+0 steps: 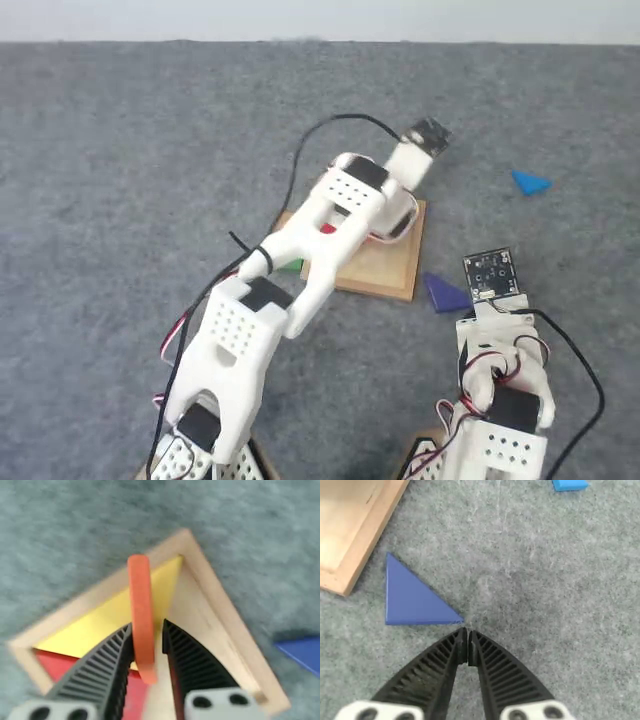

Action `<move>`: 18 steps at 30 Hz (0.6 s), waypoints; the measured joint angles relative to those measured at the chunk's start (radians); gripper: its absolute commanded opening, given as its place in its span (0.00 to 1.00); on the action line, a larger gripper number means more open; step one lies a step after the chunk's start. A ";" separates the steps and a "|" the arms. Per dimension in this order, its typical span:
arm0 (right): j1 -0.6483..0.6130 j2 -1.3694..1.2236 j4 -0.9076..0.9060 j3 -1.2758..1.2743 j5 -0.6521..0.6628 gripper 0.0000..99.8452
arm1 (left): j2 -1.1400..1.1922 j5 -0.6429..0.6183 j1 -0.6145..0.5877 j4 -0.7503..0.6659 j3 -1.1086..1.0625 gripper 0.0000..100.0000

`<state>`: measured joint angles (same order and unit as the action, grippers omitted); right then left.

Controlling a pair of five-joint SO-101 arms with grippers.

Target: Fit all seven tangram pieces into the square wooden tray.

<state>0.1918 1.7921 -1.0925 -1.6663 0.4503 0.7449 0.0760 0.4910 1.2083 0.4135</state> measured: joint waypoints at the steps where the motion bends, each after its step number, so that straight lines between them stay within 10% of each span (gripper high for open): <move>1: 0.000 0.000 0.000 0.000 0.000 0.01 | 0.002 0.005 0.012 0.006 0.000 0.09; 18: 0.000 0.000 0.000 0.000 0.000 0.01 | 0.000 0.005 0.074 0.014 0.000 0.07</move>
<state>0.1918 1.7921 -1.0925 -1.6663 0.4503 0.7449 0.0806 0.5646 1.2221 0.4135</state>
